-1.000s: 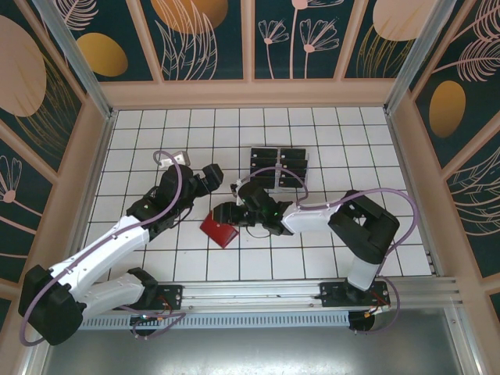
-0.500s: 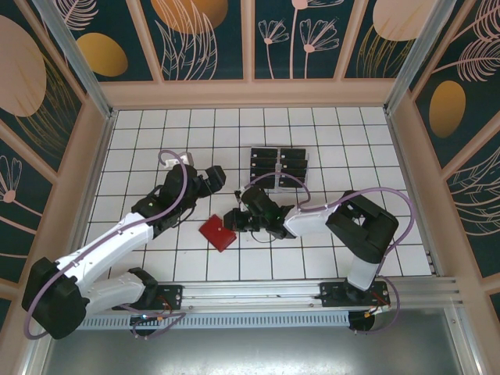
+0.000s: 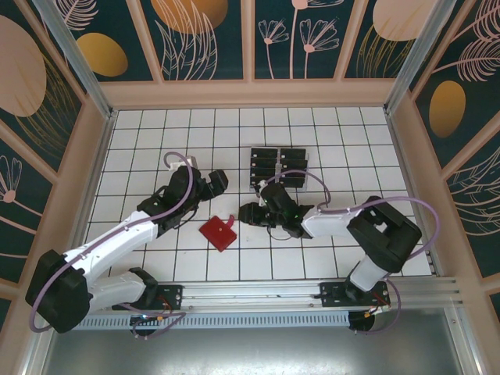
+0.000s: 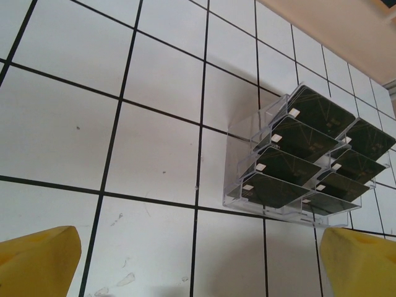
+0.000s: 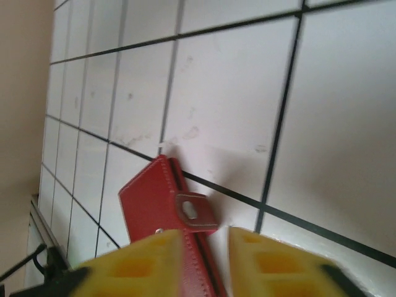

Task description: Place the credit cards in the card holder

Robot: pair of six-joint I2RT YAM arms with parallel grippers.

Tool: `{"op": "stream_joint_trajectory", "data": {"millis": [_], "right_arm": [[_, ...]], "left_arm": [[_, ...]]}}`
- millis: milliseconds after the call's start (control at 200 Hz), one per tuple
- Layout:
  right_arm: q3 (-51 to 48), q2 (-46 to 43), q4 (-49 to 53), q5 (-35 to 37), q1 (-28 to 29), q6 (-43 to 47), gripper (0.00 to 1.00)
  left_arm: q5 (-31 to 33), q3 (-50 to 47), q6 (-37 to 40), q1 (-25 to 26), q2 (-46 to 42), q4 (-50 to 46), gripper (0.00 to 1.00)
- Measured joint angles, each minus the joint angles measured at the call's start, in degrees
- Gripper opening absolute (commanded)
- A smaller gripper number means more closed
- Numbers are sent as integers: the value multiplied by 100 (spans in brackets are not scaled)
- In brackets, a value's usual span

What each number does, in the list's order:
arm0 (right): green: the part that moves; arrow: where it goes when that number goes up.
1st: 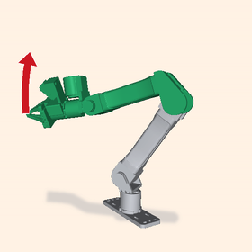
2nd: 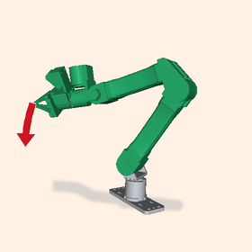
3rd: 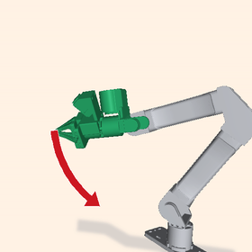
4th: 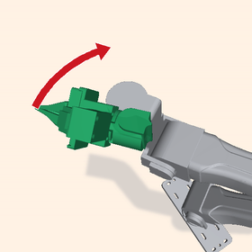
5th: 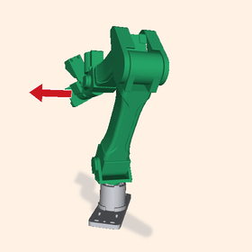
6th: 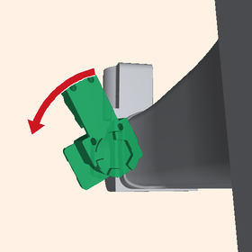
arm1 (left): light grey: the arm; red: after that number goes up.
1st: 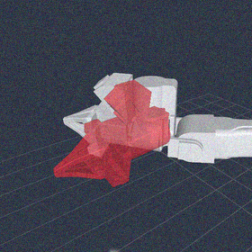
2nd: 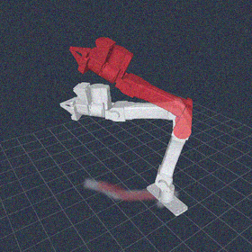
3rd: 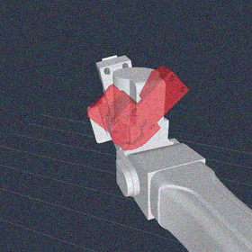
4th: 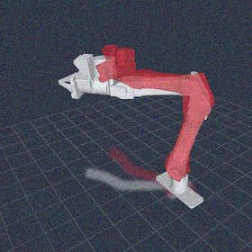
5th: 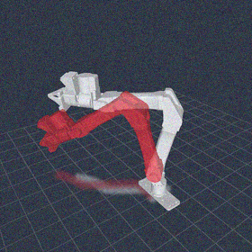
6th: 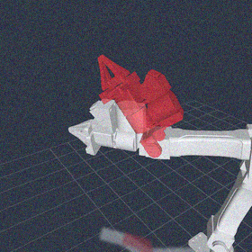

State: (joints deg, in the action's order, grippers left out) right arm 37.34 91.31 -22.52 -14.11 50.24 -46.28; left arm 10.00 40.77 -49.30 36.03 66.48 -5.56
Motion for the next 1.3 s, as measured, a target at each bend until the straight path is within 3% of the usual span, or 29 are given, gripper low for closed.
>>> {"op": "stream_joint_trajectory", "data": {"millis": [160, 576, 676, 826, 881, 1036, 1301], "right_arm": [[120, -105, 240, 111, 2, 260, 50], [678, 715, 483, 168, 238, 553, 47], [802, 863, 498, 166, 249, 592, 40], [951, 1014, 520, 192, 245, 726, 8], [953, 1021, 531, 214, 223, 732, 0], [710, 841, 494, 229, 52, 695, 0], [-256, -619, 654, 398, -525, 651, 0]], "left_arm": [[-50, -24, 0, 0, 107, 35, 99], [-44, -28, -2, 0, 175, 63, 99], [-42, -28, -2, 0, 179, 63, 99], [-46, -28, -4, 0, 227, 66, 98], [-48, -28, -4, 0, 258, 66, 99], [-52, -28, -2, 0, 323, 66, 99], [-254, -26, 44, 0, 785, 129, 98]]}}
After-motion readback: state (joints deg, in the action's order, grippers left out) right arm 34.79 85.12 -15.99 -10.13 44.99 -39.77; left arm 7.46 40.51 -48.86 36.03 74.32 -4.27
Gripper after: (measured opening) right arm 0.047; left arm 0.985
